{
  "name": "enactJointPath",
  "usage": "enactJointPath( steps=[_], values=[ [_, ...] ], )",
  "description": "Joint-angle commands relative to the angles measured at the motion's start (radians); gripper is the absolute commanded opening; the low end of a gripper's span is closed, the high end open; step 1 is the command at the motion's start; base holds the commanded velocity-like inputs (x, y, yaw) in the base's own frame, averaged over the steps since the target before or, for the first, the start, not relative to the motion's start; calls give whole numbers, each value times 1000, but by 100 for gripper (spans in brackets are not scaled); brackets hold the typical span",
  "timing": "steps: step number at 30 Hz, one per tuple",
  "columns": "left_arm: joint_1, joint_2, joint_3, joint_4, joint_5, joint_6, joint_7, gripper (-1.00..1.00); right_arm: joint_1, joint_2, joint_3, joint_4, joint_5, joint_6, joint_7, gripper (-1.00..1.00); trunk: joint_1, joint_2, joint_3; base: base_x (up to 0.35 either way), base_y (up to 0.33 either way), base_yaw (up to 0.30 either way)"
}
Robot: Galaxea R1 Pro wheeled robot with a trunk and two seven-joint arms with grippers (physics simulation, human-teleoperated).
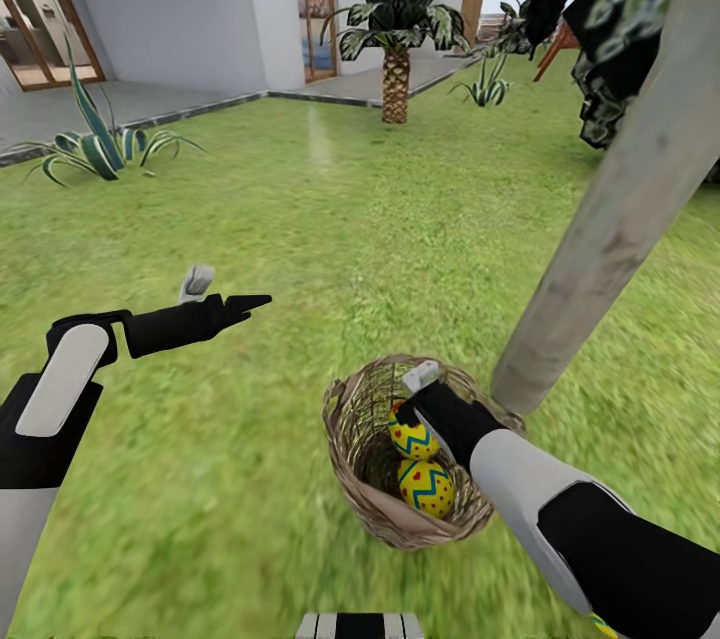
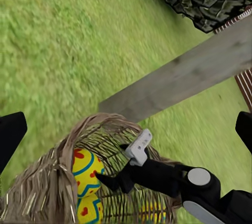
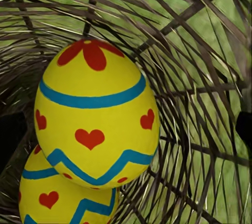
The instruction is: Take the three Easter eggs out of the wicker basket on the lawn in the garden, then place them on the lawn next to a single tree (choose any tree) so that all three eggs are next to the same tree and none are left in the basket.
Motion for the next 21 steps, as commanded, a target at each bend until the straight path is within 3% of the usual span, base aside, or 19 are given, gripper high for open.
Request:
enactJointPath(
  steps=[1,6,21],
  values=[
    [-1,1,-1,0,-9,1,-10,100,0,0,4,-2,6,-11,-5,100,0,-1,-5,0,0,0],
    [0,1,0,0,-9,2,-10,100,0,1,4,1,4,-71,-12,100,2,-2,-24,0,0,0],
    [0,1,0,0,-9,3,-10,100,1,1,3,2,2,-79,-5,100,9,-5,-82,0,0,0]
  ],
)
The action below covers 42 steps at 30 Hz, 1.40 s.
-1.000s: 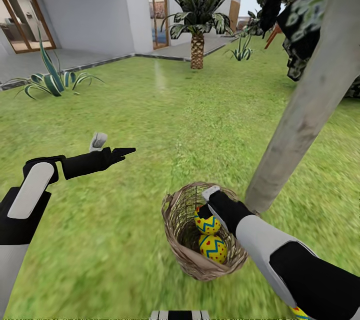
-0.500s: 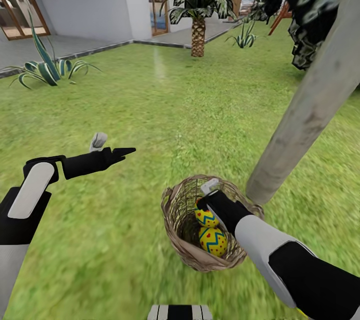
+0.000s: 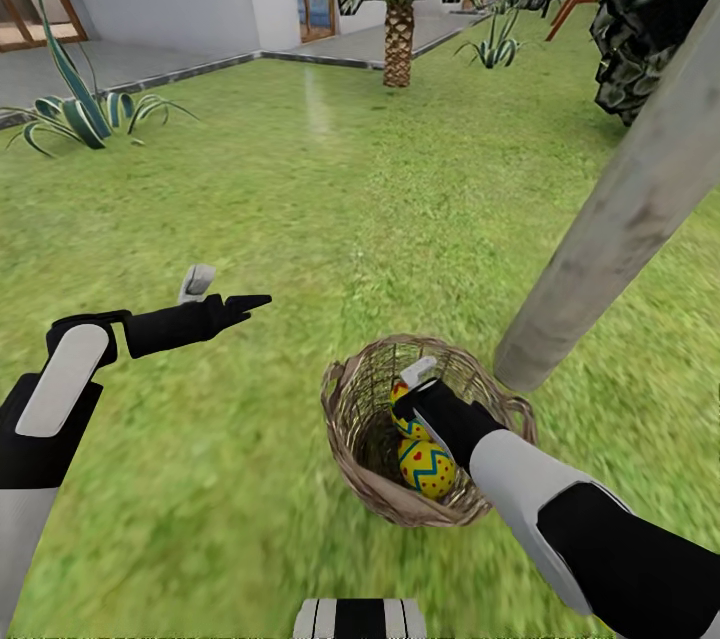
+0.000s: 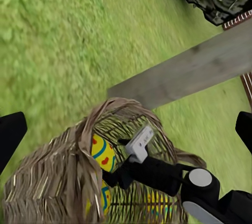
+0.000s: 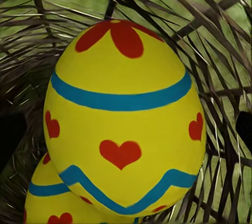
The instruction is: Take the three Easter eggs out of the wicker basket on the lawn in the garden, then place them on the lawn next to a single tree (choose any tree) so that all three eggs are next to the same tree and none are left in the basket.
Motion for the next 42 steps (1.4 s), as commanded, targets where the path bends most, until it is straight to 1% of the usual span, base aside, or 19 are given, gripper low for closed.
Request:
enactJointPath(
  steps=[1,9,14,23,24,34,35,37,38,42],
  values=[
    [-1,1,0,0,-9,2,-10,100,0,0,4,-2,5,6,-2,100,0,-1,-5,0,0,0],
    [-1,1,-1,1,-9,1,-10,100,0,0,4,-4,11,5,-17,100,4,-2,-36,0,0,0],
    [-1,1,-1,0,-9,1,-10,100,0,0,5,-6,16,4,-50,100,6,-4,-55,0,0,0],
    [-1,1,-1,0,-9,1,-11,100,1,0,5,-12,22,3,-55,100,10,-6,-90,0,0,0],
    [-1,1,0,1,-9,0,-11,100,1,0,5,-12,22,3,-55,-100,10,-6,-90,0,0,0],
    [0,0,0,1,-8,-1,-12,100,1,0,5,-12,21,5,-54,-100,10,-6,-90,0,0,0],
    [-1,-5,0,1,-8,-3,-12,100,1,0,5,-13,21,5,-53,-100,10,-6,-90,0,0,0],
    [0,-36,0,0,-9,-6,-12,100,1,0,5,-13,21,5,-52,-100,10,-5,-86,0,0,0],
    [-1,-44,0,0,-10,-6,-11,100,1,0,5,-13,21,5,-52,-100,9,-5,-82,0,0,0],
    [-1,-48,0,0,-10,-7,-10,100,1,0,5,-13,21,5,-52,-100,7,-4,-67,0,0,0]
  ],
)
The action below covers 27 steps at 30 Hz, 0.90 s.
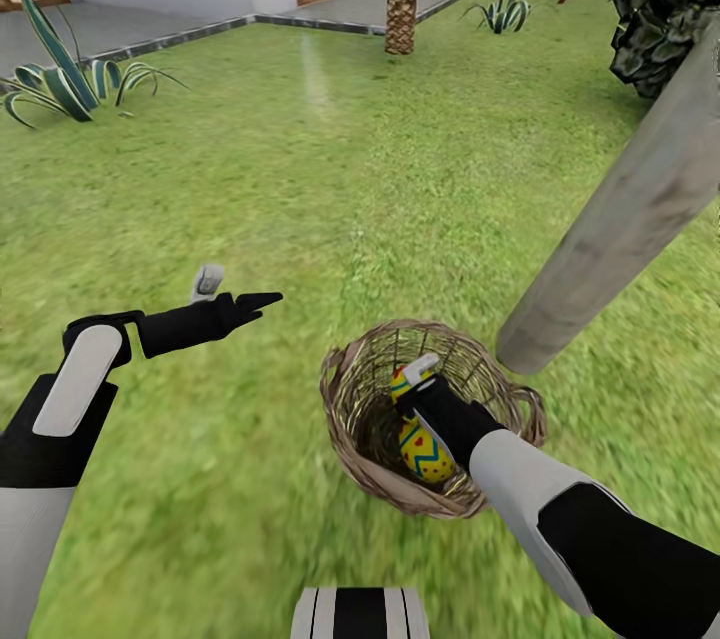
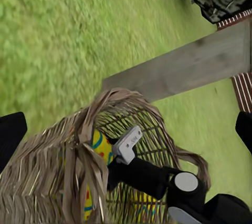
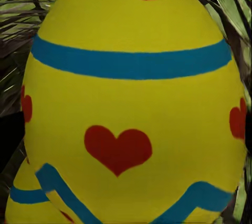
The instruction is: Take the three Easter eggs out of the wicker basket on the lawn in the garden, then place them on the lawn next to a single tree (choose any tree) so that all three eggs are next to the same tree and none are left in the basket.
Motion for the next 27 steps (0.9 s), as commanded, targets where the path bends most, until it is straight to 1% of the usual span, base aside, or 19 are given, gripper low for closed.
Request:
enactJointPath(
  steps=[1,8,13,27],
  values=[
    [0,1,0,0,-11,2,-10,100,0,0,4,-1,8,7,-1,-100,-1,0,3,0,0,0],
    [-2,2,0,0,-13,5,-10,100,0,0,4,-1,8,8,-1,-100,-4,2,30,-13,0,0],
    [-2,2,0,1,-13,6,-10,100,-1,-1,4,-1,8,8,-1,-100,-6,3,50,-174,0,0],
    [-2,1,0,2,-13,7,-10,100,0,-3,3,-11,5,20,9,-100,-12,6,104,-3,0,0]
  ],
)
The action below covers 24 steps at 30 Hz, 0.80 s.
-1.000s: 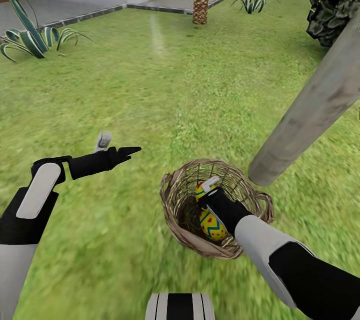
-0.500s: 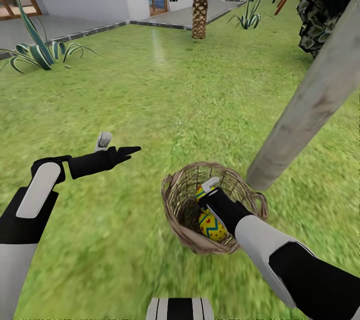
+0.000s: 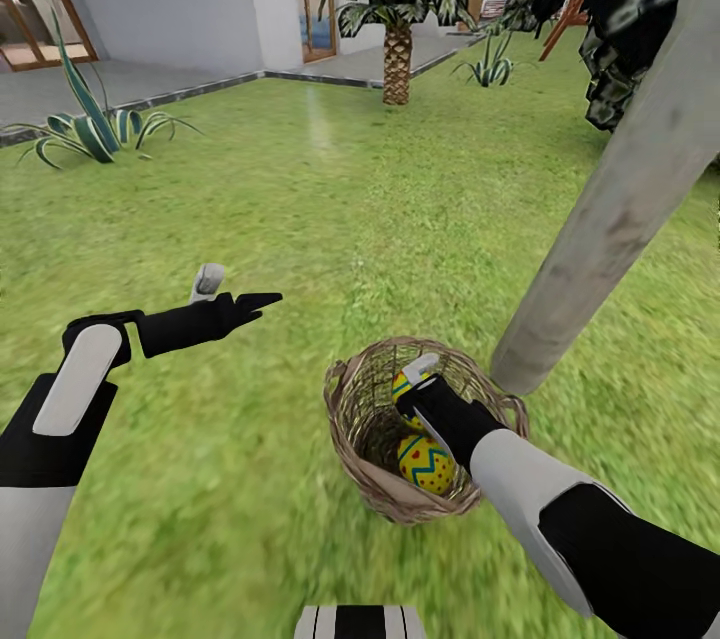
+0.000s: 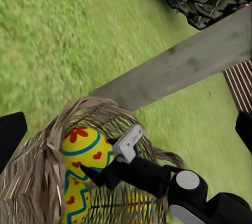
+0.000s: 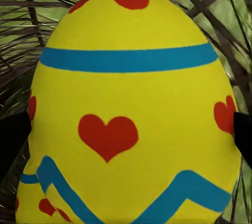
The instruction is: Take the three Easter eggs out of the wicker basket on the lawn in the garden, then place them on the lawn next to a single tree (choose any tree) so that all three eggs are next to the same tree and none are left in the basket.
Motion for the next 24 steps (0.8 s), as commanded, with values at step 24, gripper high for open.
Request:
enactJointPath(
  steps=[24],
  values=[
    [-1,0,-1,5,-11,1,-10,100,232,-13,1,-699,-2,499,2,-100,-11,5,92,0,0,0]
  ],
)
